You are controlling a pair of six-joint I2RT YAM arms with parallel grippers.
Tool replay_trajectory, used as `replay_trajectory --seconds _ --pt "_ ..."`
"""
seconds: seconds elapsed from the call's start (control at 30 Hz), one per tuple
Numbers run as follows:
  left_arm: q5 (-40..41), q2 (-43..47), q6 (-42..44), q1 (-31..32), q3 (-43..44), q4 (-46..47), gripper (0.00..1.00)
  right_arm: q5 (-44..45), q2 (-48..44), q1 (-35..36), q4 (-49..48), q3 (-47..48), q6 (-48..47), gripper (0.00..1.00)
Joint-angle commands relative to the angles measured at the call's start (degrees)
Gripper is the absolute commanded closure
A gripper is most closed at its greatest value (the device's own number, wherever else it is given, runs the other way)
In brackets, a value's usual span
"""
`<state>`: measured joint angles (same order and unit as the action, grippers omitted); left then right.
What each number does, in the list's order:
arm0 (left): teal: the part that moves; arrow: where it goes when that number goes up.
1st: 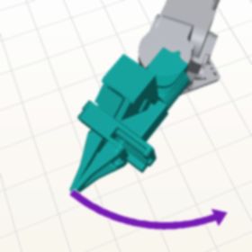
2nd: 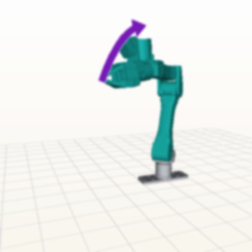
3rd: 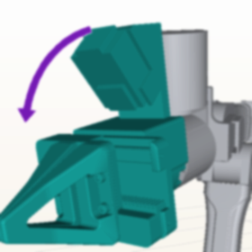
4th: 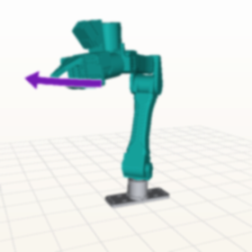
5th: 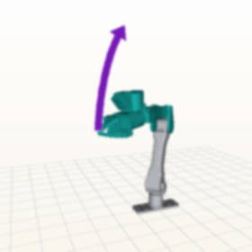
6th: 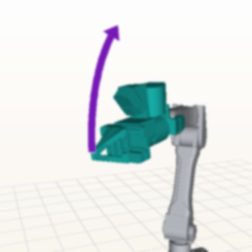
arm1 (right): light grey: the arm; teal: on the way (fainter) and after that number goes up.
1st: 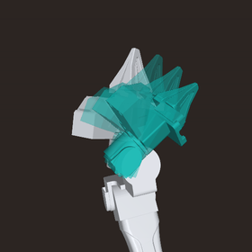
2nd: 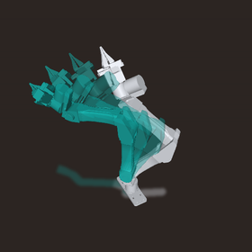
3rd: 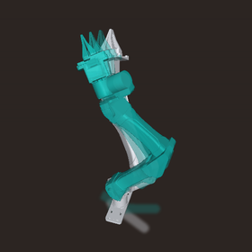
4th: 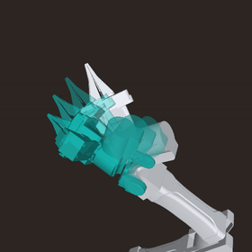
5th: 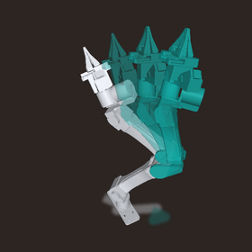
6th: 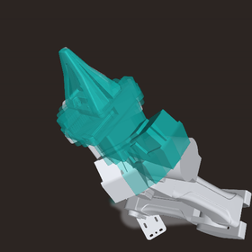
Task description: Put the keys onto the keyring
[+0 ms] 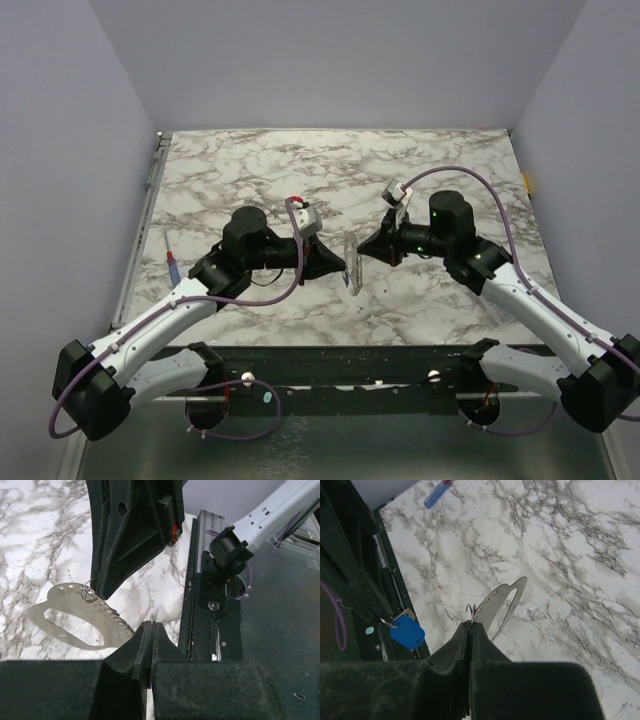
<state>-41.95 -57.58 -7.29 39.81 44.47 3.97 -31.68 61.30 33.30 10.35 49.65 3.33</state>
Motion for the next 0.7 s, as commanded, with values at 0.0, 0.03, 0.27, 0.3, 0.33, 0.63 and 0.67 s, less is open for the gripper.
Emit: replay_trajectory --seconds 0.0,0.03,0.27,0.3,0.33,0.63,0.67 --pt "-7.4 -2.3 1.3 -0.1 1.6 2.1 1.0 -7.2 -1.6 1.1 -1.5 1.1 -2.7 0.99" --pt "-7.5 -2.8 1.3 -0.2 2.0 2.1 1.0 -7.2 -2.1 1.3 -1.9 0.8 -2.8 0.99" --pt "-7.8 -4.8 -3.5 -0.2 2.6 5.6 1.0 -5.7 -2.8 2.7 -2.0 -0.2 -5.3 0.99" --pt "-7.7 -5.0 -4.5 -0.2 2.6 6.3 1.0 -5.5 -2.8 2.8 -2.1 -0.4 -5.3 0.99" --pt "-7.6 -5.1 -5.4 -0.2 2.6 6.9 1.0 -5.5 -2.8 2.9 -2.2 -0.5 -5.4 0.99" --pt "-4.2 -4.9 -9.6 -0.2 2.6 10.0 1.0 -5.2 -2.8 4.2 -2.2 -0.9 -6.4 0.99" --pt "-4.0 -4.8 -9.6 -0.2 2.6 10.1 1.0 -5.2 -2.8 4.4 -2.1 -0.9 -6.5 0.99"
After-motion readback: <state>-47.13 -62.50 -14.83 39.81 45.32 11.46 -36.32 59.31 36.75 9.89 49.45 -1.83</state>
